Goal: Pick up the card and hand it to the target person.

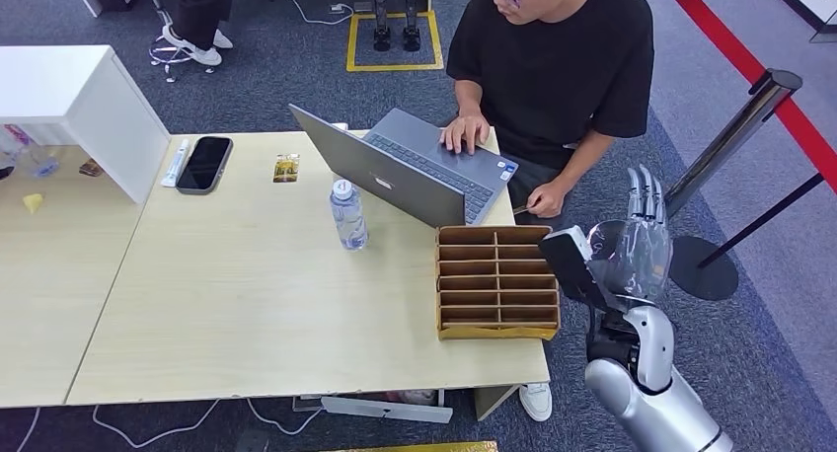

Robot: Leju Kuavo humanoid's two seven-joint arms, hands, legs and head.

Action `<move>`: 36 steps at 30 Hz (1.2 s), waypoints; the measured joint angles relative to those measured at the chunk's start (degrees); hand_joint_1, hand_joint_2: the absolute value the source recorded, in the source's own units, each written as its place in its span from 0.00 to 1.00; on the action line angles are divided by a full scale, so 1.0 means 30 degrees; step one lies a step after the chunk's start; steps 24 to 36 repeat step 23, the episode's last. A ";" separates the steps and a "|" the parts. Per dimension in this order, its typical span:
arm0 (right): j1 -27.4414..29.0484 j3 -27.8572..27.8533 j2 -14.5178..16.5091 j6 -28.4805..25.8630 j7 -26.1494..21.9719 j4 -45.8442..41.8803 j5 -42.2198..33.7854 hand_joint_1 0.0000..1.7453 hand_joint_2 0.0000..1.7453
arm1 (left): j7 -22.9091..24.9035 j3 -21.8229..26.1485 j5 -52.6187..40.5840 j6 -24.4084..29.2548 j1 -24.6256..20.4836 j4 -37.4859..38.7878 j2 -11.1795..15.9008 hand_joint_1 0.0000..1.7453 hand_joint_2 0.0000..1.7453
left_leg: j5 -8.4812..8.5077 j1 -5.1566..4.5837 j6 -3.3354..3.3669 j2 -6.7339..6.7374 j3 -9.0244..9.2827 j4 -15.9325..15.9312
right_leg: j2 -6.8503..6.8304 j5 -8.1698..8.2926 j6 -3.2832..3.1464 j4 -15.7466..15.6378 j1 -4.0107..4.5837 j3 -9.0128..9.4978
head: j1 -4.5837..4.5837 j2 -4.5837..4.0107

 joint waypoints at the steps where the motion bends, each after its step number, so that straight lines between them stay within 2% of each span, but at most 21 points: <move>1: 0.0172 -0.0045 0.0245 -0.0002 -0.1038 -0.0057 -0.1427 0.00 1.00 | -0.0068 0.0007 0.0060 0.0027 0.0025 0.0000 0.0000 0.00 0.00 | 0.0000 0.0002 0.0000 0.0000 0.0000 -0.0001 | 0.0000 0.0000 -0.0001 0.0000 0.0001 0.0000 | -0.0002 0.0000; 4: 0.0780 -0.0071 0.1119 -0.0002 -0.3885 -0.0086 -0.5121 0.00 1.00 | -0.0244 0.0029 0.0228 0.0137 0.0112 -0.0002 -0.0004 0.00 0.00 | 0.0000 0.0010 -0.0001 -0.0002 -0.0003 -0.0003 | -0.0001 -0.0003 -0.0004 0.0001 0.0010 -0.0002 | -0.0002 0.0000; 6: 0.1159 -0.0055 0.1681 0.0000 -0.5100 -0.0031 -0.6593 0.00 1.00 | -0.0335 0.0042 0.0291 0.0190 0.0173 0.0000 -0.0007 0.00 0.00 | 0.0000 0.0016 -0.0001 -0.0002 -0.0005 -0.0006 | -0.0001 -0.0005 -0.0006 0.0001 0.0014 -0.0003 | -0.0004 0.0000; 14: 0.2132 0.0005 0.3456 0.0020 -0.7239 0.0844 -0.9410 0.00 1.00 | -0.0548 0.0062 0.0792 0.0741 0.0317 0.0000 -0.0129 0.00 0.00 | 0.0000 0.0015 -0.0001 -0.0001 -0.0007 -0.0008 | -0.0001 -0.0005 -0.0006 0.0001 0.0014 -0.0002 | 0.0000 0.0000; 22: 0.2629 0.0025 0.4622 0.0020 -0.7859 0.1949 -1.0120 0.00 1.00 | -0.0446 0.0076 0.1029 0.0889 0.0360 0.0000 -0.0175 0.00 0.00 | 0.0000 0.0015 -0.0001 -0.0001 -0.0006 -0.0007 | 0.0000 -0.0005 -0.0006 0.0001 0.0014 -0.0004 | -0.0002 0.0000; 36: 0.2644 0.0027 0.4664 0.0020 -0.7877 0.1978 -1.0125 0.00 1.00 | -0.0439 0.0076 0.1041 0.0890 0.0365 0.0000 -0.0175 0.00 0.00 | 0.0000 0.0015 -0.0001 -0.0001 -0.0006 -0.0007 | 0.0001 -0.0005 -0.0006 0.0001 0.0014 -0.0004 | -0.0001 0.0000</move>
